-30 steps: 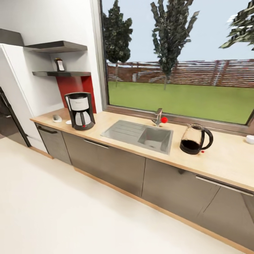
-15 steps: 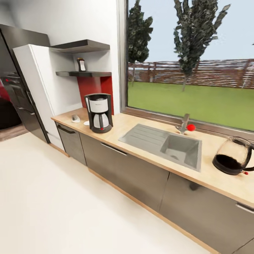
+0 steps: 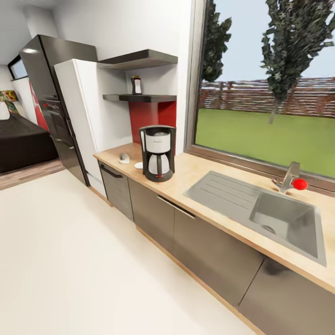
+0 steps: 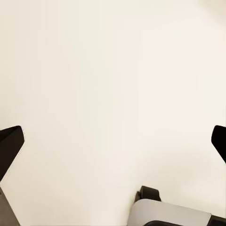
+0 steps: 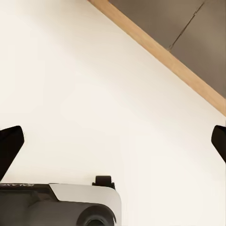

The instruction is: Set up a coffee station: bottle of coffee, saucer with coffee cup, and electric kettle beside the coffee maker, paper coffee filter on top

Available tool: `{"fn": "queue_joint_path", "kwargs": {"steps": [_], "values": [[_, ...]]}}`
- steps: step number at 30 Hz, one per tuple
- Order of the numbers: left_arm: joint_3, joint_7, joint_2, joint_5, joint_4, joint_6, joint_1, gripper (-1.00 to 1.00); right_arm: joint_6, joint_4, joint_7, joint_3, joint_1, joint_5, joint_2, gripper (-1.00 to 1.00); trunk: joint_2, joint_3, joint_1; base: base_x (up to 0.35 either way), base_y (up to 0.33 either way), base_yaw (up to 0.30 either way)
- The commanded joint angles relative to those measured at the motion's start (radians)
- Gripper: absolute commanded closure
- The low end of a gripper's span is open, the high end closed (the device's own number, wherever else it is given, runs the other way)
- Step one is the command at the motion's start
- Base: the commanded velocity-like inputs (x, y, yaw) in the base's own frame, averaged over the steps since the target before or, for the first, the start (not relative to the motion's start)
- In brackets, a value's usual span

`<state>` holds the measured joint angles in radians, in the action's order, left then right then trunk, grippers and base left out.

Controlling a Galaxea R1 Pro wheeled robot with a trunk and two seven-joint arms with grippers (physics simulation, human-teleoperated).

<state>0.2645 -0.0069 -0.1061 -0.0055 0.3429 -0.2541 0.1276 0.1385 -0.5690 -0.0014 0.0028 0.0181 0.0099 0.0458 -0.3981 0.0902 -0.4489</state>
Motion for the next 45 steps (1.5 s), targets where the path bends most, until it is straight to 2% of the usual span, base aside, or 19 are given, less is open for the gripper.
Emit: {"fn": "queue_joint_path", "kwargs": {"steps": [1,26,45], "values": [[0.002,-0.001,0.0,-0.001,-0.001,-0.004,0.001,-1.0,0.003,0.0,0.0,0.0,0.0,0.001,0.0,-1.0,-0.002,0.002,-0.001,0.33,0.165,0.278],[0.001,-0.001,0.0,-0.001,-0.001,-0.004,0.002,-1.0,0.003,0.0,0.0,0.0,0.0,0.002,0.0,-1.0,-0.002,0.002,-0.001,0.327,0.172,0.273],[0.002,-0.001,0.0,-0.001,-0.001,-0.004,0.003,-1.0,0.003,0.001,0.0,0.0,0.0,0.002,0.0,-1.0,-0.002,0.002,-0.001,0.324,0.172,0.013]]}}
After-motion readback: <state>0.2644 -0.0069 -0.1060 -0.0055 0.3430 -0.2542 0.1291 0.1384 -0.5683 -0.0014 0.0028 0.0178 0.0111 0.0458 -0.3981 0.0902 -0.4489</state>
